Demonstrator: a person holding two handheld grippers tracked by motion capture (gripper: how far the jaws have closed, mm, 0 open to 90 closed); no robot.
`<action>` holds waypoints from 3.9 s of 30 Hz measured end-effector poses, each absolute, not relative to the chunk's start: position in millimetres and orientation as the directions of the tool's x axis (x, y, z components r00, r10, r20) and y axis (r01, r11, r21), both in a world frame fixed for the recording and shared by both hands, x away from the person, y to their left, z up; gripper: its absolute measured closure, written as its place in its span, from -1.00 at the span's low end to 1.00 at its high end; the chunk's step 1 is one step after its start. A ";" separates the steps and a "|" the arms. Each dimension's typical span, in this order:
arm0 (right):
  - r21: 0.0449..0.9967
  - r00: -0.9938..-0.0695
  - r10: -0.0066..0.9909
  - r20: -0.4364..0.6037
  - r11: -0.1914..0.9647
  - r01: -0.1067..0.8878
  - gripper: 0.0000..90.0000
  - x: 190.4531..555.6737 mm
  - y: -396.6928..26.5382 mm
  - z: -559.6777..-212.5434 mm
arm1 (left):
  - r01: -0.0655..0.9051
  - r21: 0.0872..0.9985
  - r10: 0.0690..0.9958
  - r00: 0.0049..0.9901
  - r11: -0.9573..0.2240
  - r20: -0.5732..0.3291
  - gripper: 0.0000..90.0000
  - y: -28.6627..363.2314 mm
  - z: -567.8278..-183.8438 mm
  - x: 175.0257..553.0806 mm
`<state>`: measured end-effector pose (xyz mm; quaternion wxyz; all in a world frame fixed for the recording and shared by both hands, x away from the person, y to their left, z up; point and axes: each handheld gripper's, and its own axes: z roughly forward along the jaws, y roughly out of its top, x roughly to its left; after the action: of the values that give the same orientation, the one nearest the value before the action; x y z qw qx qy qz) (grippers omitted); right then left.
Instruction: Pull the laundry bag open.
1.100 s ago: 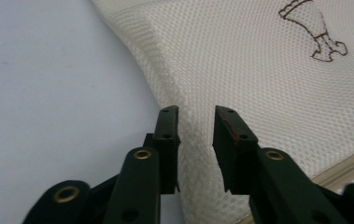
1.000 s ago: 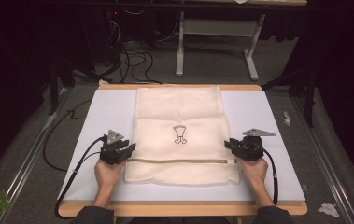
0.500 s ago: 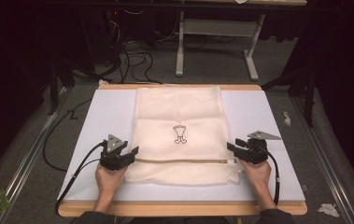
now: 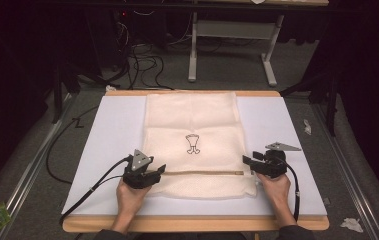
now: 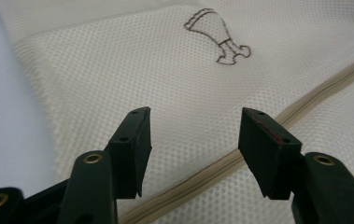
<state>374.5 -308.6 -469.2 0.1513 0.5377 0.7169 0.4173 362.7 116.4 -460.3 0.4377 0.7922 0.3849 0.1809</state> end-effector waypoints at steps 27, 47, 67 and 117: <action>0.704 -0.411 0.895 0.173 0.179 0.687 0.44 380.3 -287.6 -476.5 | 0.446 0.784 0.675 0.737 -0.432 -0.047 -0.08 34.7 -466.1 374.9; 0.715 -0.493 0.852 0.176 0.234 0.659 0.94 377.4 -289.2 -462.7 | 0.416 0.781 0.606 0.793 -0.466 -0.061 -0.02 0.2 -454.3 372.9; 0.758 -0.523 0.827 0.207 0.203 0.620 0.95 371.8 -289.0 -442.9 | 0.366 0.773 0.465 0.879 -0.518 -0.105 0.29 -57.8 -452.7 363.8; 0.782 -0.561 0.792 0.240 0.185 0.596 0.95 370.6 -279.4 -437.8 | 0.400 0.788 0.383 0.895 -0.468 -0.227 0.59 -82.6 -464.4 367.6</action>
<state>370.6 -279.4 -437.8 0.1097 0.4553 0.7618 0.4475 367.6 -82.6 -464.4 0.4622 0.8568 0.2285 -0.0092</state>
